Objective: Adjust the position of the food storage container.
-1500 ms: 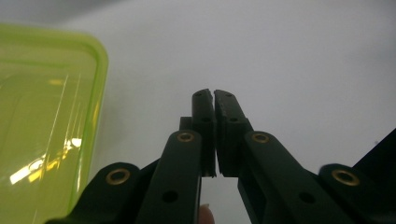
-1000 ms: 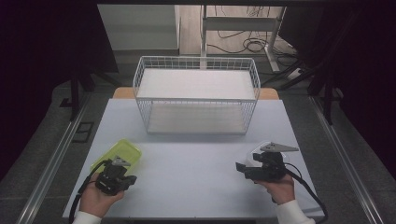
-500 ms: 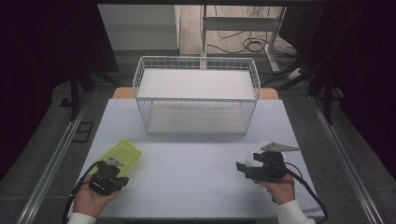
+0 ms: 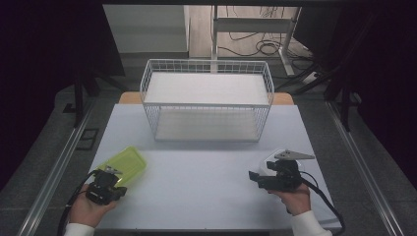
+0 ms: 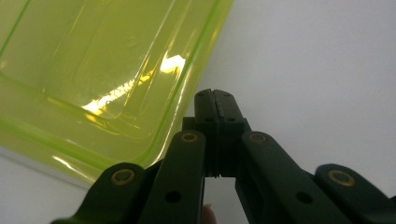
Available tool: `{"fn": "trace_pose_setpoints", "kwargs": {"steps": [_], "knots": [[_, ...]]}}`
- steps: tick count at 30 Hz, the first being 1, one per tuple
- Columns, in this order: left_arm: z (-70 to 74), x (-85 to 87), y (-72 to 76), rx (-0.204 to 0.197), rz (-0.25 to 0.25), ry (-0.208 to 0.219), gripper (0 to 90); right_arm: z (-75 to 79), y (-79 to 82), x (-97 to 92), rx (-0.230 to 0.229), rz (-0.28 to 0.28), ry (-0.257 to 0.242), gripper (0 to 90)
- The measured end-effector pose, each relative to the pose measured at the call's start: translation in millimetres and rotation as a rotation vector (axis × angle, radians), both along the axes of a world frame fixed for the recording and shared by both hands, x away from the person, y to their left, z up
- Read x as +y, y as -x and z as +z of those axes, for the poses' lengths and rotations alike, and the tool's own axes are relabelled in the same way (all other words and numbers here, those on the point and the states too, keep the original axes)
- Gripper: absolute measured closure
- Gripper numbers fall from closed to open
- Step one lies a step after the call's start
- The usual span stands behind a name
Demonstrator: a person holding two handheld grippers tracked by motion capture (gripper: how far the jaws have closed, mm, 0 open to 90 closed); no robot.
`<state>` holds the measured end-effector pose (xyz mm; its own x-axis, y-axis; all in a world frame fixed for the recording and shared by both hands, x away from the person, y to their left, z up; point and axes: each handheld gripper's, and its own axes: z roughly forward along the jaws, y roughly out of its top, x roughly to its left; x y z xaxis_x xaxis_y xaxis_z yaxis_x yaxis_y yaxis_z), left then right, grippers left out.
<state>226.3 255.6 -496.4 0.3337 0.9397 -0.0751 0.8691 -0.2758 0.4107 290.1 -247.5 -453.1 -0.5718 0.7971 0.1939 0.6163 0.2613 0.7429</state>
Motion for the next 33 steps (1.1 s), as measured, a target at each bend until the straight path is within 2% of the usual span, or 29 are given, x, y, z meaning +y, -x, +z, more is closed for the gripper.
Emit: {"fn": "trace_pose_setpoints", "kwargs": {"steps": [8,15,16,17,19,20,22,23,25,26,27,29,30,31,32,33], "knots": [[-3.8,16.1,-2.0,-0.001,0.041,0.0,89.4,-0.6,0.0,0.6,0.005,0.002,0.001,16.4],[-2.0,17.2,0.8,-0.002,0.04,0.01,89.4,-1.2,0.0,1.1,0.005,0.004,0.002,16.4],[2.9,16.6,4.9,-0.01,0.033,0.032,89.3,-1.2,0.2,1.2,0.006,0.003,0.003,16.4],[2.9,16.6,4.9,-0.01,0.033,0.032,89.3,-1.2,0.2,1.2,0.006,0.003,0.003,16.4],[13.7,19.8,10.8,-0.035,0.025,0.078,89.2,-1.2,0.3,1.1,0.005,0.004,0.002,16.5],[21.3,24.5,13.8,-0.058,0.037,0.099,89.2,-1.2,0.3,1.1,0.005,0.003,0.003,16.4],[31.6,34.5,16.6,-0.091,0.066,0.107,89.3,-1.8,0.3,1.7,0.009,0.006,0.005,16.4],[38.6,47.0,17.5,-0.114,0.108,0.116,89.3,-2.1,0.2,1.8,0.008,0.007,0.005,16.4],[42.5,58.4,17.5,-0.125,0.149,0.112,89.4,-2.6,0.0,2.3,0.01,0.006,0.005,16.4],[44.4,66.0,17.2,-0.128,0.175,0.109,89.4,-2.9,-0.3,2.5,0.011,0.006,0.005,16.4],[44.4,66.0,17.2,-0.128,0.175,0.109,89.4,-2.9,-0.3,2.5,0.011,0.006,0.005,16.4],[45.1,76.6,15.9,-0.126,0.213,0.109,89.4,-2.9,-1.1,2.6,0.013,0.003,0.002,16.4],[41.4,90.8,11.0,-0.108,0.258,0.095,89.4,-2.7,-2.1,2.1,0.01,0.002,0.002,16.4],[37.6,96.6,7.8,-0.095,0.282,0.095,89.4,-2.4,-2.3,1.9,0.011,0.001,0.002,16.4],[37.6,96.6,7.8,-0.095,0.282,0.095,89.4,-2.4,-2.3,1.9,0.011,0.001,0.002,16.4],[33.5,101.9,4.8,-0.082,0.302,0.093,89.4,-2.4,-2.5,1.7,0.01,0.002,0.003,16.4]]}}
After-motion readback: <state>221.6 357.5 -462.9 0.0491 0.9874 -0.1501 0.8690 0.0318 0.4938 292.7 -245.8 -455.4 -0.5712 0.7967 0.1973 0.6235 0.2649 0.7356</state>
